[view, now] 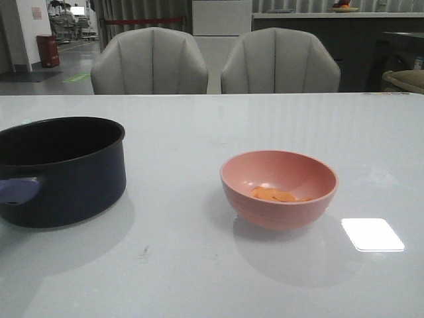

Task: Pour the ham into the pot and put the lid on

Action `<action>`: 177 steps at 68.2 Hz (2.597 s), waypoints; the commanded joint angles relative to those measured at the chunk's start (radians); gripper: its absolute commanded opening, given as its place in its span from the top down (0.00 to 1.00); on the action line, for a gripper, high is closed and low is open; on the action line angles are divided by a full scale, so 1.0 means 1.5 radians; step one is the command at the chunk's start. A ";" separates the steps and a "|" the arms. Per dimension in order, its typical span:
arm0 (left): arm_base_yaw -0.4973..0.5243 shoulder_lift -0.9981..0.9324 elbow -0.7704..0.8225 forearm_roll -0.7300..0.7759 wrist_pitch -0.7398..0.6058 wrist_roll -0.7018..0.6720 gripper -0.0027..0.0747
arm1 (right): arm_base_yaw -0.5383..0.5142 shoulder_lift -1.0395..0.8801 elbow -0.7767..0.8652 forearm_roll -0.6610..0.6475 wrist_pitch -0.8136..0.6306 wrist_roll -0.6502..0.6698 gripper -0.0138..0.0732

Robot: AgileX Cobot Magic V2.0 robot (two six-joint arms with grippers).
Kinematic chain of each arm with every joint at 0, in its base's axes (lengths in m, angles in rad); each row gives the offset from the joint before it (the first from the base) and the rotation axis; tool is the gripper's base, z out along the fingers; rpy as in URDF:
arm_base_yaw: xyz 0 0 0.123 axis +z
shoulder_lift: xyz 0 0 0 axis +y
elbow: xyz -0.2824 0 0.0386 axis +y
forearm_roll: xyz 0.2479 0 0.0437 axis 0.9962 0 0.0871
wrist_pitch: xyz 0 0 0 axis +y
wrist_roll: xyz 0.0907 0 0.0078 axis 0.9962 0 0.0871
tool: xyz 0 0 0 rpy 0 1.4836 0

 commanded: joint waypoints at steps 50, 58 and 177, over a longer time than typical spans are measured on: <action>-0.005 0.110 -0.057 -0.018 -0.057 0.020 0.20 | -0.003 -0.014 -0.004 -0.005 -0.058 -0.006 0.67; -0.005 0.098 -0.102 -0.018 -0.007 0.020 0.21 | -0.003 -0.014 -0.004 -0.005 -0.058 -0.006 0.67; -0.275 -0.978 0.477 -0.100 -0.298 0.050 0.21 | 0.006 0.003 -0.066 0.028 -0.042 0.008 0.67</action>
